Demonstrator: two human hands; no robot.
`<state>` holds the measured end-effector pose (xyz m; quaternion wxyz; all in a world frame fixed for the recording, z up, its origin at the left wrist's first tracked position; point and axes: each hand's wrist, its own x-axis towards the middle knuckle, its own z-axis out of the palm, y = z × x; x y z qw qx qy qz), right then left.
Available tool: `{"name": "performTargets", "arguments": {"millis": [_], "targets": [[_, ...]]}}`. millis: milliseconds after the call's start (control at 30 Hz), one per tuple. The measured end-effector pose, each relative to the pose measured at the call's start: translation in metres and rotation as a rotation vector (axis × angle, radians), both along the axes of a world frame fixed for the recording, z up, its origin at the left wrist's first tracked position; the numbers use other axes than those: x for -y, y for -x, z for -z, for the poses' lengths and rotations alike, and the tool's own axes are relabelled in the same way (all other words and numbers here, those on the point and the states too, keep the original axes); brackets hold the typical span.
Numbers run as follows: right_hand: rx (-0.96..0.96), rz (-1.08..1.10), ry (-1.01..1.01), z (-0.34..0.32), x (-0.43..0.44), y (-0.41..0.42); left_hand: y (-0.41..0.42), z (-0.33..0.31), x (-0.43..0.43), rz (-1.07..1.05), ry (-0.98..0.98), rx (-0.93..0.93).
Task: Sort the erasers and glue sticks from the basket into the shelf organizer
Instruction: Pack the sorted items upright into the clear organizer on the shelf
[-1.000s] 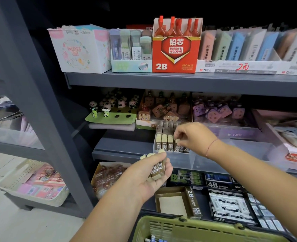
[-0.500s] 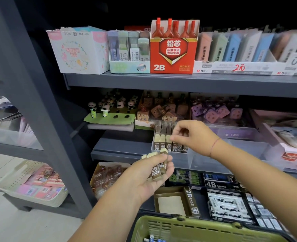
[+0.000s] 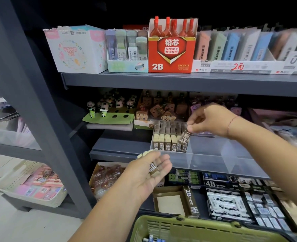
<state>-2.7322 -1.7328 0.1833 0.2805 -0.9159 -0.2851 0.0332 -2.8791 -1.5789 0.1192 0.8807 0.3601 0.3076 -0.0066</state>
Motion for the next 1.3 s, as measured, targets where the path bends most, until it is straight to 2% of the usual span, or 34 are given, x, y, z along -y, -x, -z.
{"name": "performTargets", "arguments": {"millis": [67,200,400,600,667,767,833,1000,1067,1133,1200,1300], "targets": [[0.122,-0.01,0.206,0.006,-0.001,-0.007,0.0,0.0,0.0,-0.033,0.013,-0.006],[0.182,-0.102,0.322,0.031,-0.015,-0.005,-0.002,-0.002,0.0,-0.062,0.028,-0.005],[0.257,-0.107,0.301,0.048,-0.02,-0.005,0.002,-0.002,0.001,0.024,0.041,0.008],[0.204,-0.084,0.325,0.045,-0.024,-0.005,0.004,-0.004,0.002,0.001,0.046,-0.019],[0.136,-0.102,0.134,0.04,-0.023,0.002,0.005,-0.005,0.003,0.054,0.014,0.005],[-0.184,-0.257,-0.17,0.025,-0.025,0.027,0.006,-0.006,0.005,0.128,-0.083,0.044],[-0.377,-0.338,-0.183,0.02,-0.025,0.039,0.006,-0.006,0.006,0.156,-0.143,0.064],[-0.497,-0.302,-0.202,0.016,-0.017,0.035,0.006,-0.006,0.011,0.197,-0.181,0.094],[-0.447,-0.238,-0.207,0.007,-0.011,0.029,0.004,-0.006,0.009,0.158,-0.128,0.086],[-0.3,-0.14,-0.169,-0.005,-0.004,0.017,0.002,-0.005,0.006,0.09,-0.051,0.059],[-0.135,-0.065,-0.032,-0.012,0.0,0.005,0.001,-0.004,0.003,0.034,0.017,0.027],[0.003,-0.048,0.18,-0.008,-0.006,-0.002,0.0,-0.005,0.002,0.032,0.075,0.012]]}}
